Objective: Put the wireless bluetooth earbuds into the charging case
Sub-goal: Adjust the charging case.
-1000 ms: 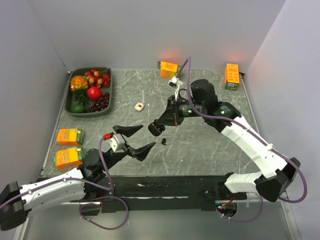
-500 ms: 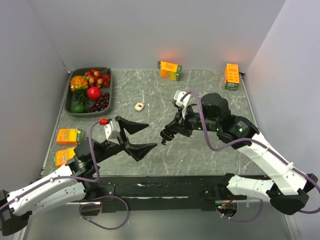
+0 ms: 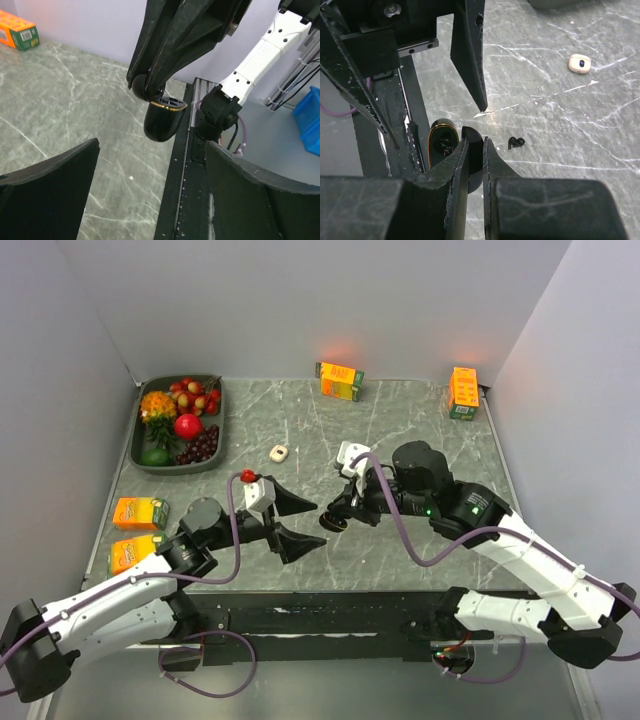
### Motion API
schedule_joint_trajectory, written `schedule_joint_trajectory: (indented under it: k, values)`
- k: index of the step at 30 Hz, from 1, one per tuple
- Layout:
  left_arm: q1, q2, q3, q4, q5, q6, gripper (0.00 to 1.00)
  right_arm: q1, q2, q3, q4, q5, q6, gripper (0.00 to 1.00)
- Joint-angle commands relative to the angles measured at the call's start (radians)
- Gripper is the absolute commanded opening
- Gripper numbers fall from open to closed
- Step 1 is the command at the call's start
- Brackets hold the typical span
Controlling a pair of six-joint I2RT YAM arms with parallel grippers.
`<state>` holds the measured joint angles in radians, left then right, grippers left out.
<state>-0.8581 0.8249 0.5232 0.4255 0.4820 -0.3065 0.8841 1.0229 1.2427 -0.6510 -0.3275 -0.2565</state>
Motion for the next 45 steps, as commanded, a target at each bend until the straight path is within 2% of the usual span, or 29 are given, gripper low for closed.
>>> schedule_joint_trajectory:
  k: [1,9,15,21,23,26,27,30,32,38,41,44,45]
  values:
    - [0.007,0.029,-0.022,0.156,0.064,0.036,0.87,0.021,0.017,0.008,0.042,0.002,-0.03,0.0]
    - [0.007,0.091,-0.003,0.196,0.133,0.084,0.78,0.046,0.066,0.029,0.047,-0.01,-0.029,0.0]
    - [0.007,0.117,0.008,0.171,0.168,0.101,0.63,0.052,0.082,0.037,0.056,-0.007,-0.029,0.0]
    - [0.007,0.115,-0.002,0.165,0.155,0.101,0.67,0.052,0.091,0.05,0.057,-0.018,-0.029,0.0]
    - [0.005,0.117,-0.002,0.165,0.156,0.101,0.65,0.053,0.092,0.052,0.059,-0.018,-0.027,0.0]
    - [0.005,0.126,0.003,0.162,0.164,0.107,0.57,0.055,0.094,0.052,0.06,-0.018,-0.027,0.0]
    - [0.005,0.128,0.003,0.163,0.17,0.104,0.5,0.053,0.094,0.054,0.06,-0.021,-0.027,0.0]
    - [0.005,0.129,-0.002,0.173,0.171,0.099,0.44,0.055,0.094,0.054,0.059,-0.021,-0.027,0.0]
    - [0.005,0.129,-0.002,0.173,0.172,0.096,0.44,0.056,0.091,0.052,0.06,-0.024,-0.024,0.0]
    - [0.005,0.125,0.0,0.153,0.161,0.093,0.53,0.056,0.086,0.061,0.062,-0.019,-0.024,0.0]
    - [0.005,0.122,-0.002,0.156,0.158,0.092,0.51,0.056,0.086,0.066,0.057,-0.022,-0.024,0.0]
    - [0.005,0.125,-0.002,0.153,0.162,0.096,0.44,0.056,0.086,0.064,0.059,-0.022,-0.024,0.0]
    - [0.005,0.126,-0.003,0.157,0.164,0.092,0.34,0.055,0.086,0.064,0.057,-0.024,-0.024,0.0]
